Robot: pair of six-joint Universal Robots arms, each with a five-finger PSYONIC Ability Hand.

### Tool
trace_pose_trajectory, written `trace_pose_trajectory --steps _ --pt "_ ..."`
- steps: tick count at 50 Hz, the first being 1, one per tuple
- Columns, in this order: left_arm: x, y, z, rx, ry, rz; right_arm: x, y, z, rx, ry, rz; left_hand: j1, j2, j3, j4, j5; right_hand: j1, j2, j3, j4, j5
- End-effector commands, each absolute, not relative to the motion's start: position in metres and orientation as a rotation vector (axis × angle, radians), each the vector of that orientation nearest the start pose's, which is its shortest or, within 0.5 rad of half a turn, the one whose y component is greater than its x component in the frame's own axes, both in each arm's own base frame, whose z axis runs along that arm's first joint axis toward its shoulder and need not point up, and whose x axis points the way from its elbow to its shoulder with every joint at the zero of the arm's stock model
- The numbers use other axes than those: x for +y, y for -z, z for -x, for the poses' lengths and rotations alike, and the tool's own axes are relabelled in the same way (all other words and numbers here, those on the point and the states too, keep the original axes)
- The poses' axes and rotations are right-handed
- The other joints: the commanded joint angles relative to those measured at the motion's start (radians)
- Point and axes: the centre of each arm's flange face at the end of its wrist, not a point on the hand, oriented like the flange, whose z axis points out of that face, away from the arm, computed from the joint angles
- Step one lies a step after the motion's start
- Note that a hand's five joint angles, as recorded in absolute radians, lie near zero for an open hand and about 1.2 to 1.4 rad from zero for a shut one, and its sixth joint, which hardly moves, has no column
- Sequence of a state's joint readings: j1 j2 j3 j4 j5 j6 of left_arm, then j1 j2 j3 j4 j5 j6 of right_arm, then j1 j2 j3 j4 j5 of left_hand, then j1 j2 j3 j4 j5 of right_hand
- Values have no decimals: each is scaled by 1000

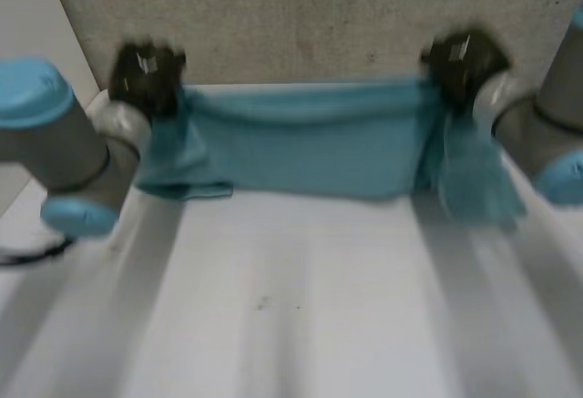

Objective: Fold the laundry

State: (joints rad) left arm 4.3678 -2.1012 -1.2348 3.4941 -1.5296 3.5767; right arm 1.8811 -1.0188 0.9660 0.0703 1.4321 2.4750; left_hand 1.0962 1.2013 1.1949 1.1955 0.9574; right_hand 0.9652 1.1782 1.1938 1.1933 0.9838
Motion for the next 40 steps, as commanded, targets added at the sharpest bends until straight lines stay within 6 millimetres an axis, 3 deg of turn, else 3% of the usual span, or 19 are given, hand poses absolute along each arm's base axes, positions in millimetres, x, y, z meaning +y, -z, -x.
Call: trace_pose_trajectory --steps 1,3,6,7,10,11,12,14,15,16,19,20,23,24,25,27,30,34,40 --pt "-364 -405 272 1076 2818 -460 -385 -383 -269 1610 2849 928 300 195 201 201 264 431 218 202 203 238" --pt "-357 -415 270 1011 2854 -433 -364 -398 -264 1566 2850 904 300 195 201 201 264 431 218 202 203 238" --pt "-351 -402 267 1065 2839 -463 -350 -390 -261 1588 2779 940 300 195 201 201 264 431 218 202 203 238" --pt "-350 -396 266 1096 2825 -474 -344 -376 -259 1626 2708 982 300 195 201 201 264 431 218 202 203 238" --pt "-347 -362 264 1268 2743 -541 -334 -349 -258 1699 2583 1055 300 195 201 201 264 431 218 202 203 238" --pt "-346 -350 263 1322 2713 -564 -327 -329 -259 1738 2490 1113 300 195 201 201 264 431 218 202 203 238" --pt "-343 -325 262 1434 2650 -608 -324 -319 -259 1765 2444 1135 300 195 201 201 264 431 218 202 203 238" --pt "-338 -298 261 1541 2583 -657 -316 -296 -259 1821 2339 1183 300 195 201 201 264 431 218 202 203 238" --pt "-335 -286 260 1587 2551 -683 -308 -276 -258 1868 2237 1222 300 195 201 201 264 431 218 202 203 238" --pt "-329 -261 258 1676 2488 -730 -305 -267 -258 1891 2194 1236 300 195 201 201 264 431 218 202 203 238" --pt "-320 -227 254 1797 2396 -793 -293 -238 -257 1958 2050 1275 300 195 201 201 264 431 218 202 203 238" --pt "-316 -204 250 1873 2328 -823 -292 -230 -256 1977 2018 1280 300 195 201 201 264 431 218 202 203 238" --pt "-314 -185 246 1939 2265 -838 -293 -198 -253 2060 1898 1295 300 195 201 201 264 431 218 202 203 238" --pt "-310 -167 242 2003 2200 -850 -299 -183 -249 2118 1846 1281 300 195 201 201 264 431 218 202 203 238" --pt "-310 -163 241 2018 2182 -850 -301 -176 -247 2145 1823 1272 300 195 201 201 264 431 218 202 203 238" --pt "-308 -157 238 2043 2157 -850 -306 -159 -239 2215 1769 1245 300 195 201 201 264 149 -64 -80 -80 -44" --pt "-303 -148 233 2079 2119 -852 -312 -153 -226 2280 1752 1170 300 195 201 201 264 -248 -461 -476 -476 -441" --pt "-302 -151 231 2079 2120 -841 -316 -148 -207 2380 1703 953 300 195 201 201 264 -588 -801 -817 -816 -781" --pt "-302 -155 228 2070 2126 -825 -308 -155 -191 2412 1649 657 300 195 201 201 264 -654 -867 -883 -882 -847"
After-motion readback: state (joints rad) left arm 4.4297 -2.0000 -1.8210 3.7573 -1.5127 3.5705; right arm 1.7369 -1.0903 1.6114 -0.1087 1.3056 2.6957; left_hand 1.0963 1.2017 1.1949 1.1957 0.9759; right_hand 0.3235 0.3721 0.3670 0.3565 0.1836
